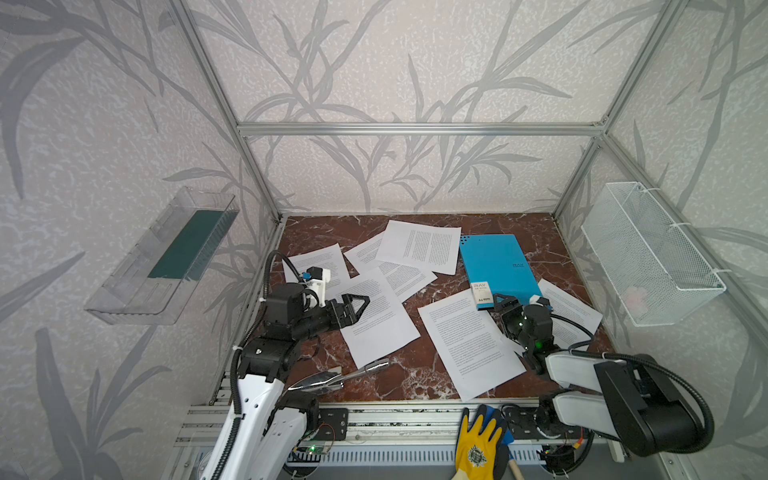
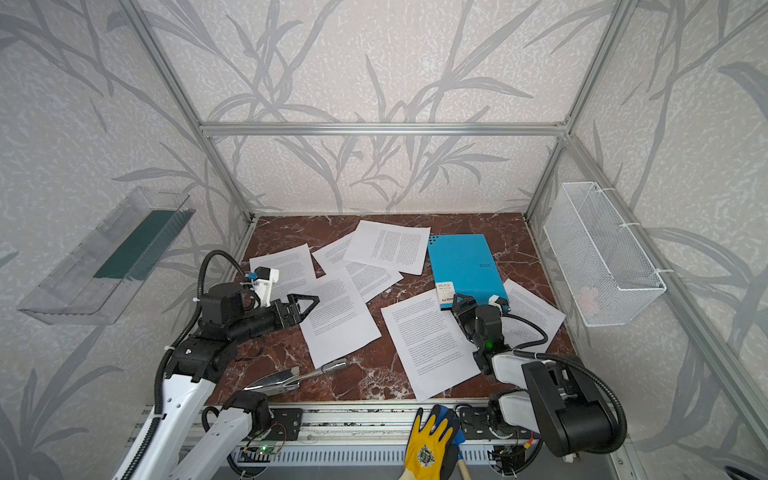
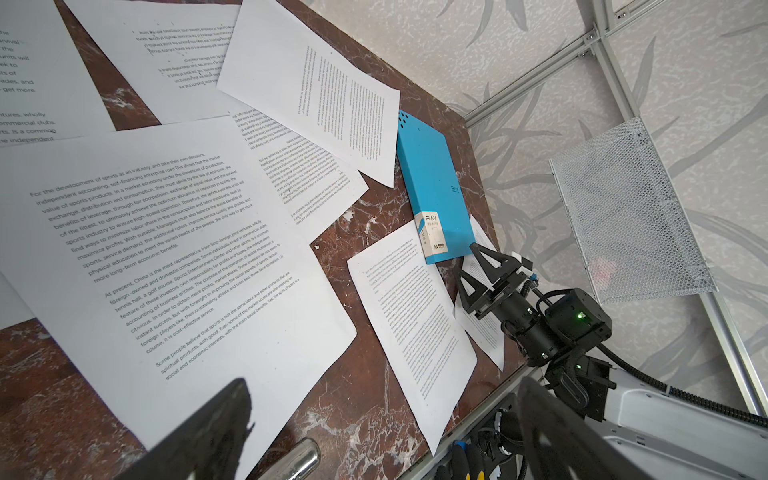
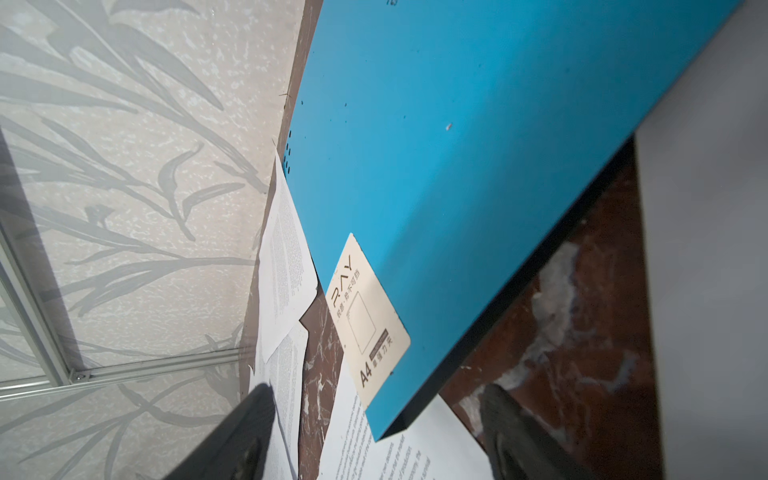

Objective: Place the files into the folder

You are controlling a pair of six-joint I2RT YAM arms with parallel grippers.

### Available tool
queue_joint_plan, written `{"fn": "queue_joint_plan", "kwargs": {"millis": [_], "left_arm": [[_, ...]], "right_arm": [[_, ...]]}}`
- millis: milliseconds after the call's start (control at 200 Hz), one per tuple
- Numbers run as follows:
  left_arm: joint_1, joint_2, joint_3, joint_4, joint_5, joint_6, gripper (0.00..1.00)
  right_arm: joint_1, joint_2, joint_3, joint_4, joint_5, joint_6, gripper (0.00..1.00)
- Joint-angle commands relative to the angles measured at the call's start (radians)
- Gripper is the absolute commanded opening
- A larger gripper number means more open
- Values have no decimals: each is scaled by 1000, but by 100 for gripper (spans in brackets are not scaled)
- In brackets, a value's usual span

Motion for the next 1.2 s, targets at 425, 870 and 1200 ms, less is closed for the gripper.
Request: {"fn": "queue_joint_plan", "kwargs": {"millis": [425, 870, 1200], "left_arm": [[8, -9, -14, 13, 4, -4, 99], [12, 3, -19, 25, 12, -8, 99], [19, 7, -22, 32, 19, -10, 99]], "right_arm": [[-10, 393, -20, 574, 11, 29, 63], [-46, 543, 28, 584, 7, 10, 55], [-90, 557, 40, 584, 32, 13, 45]]}}
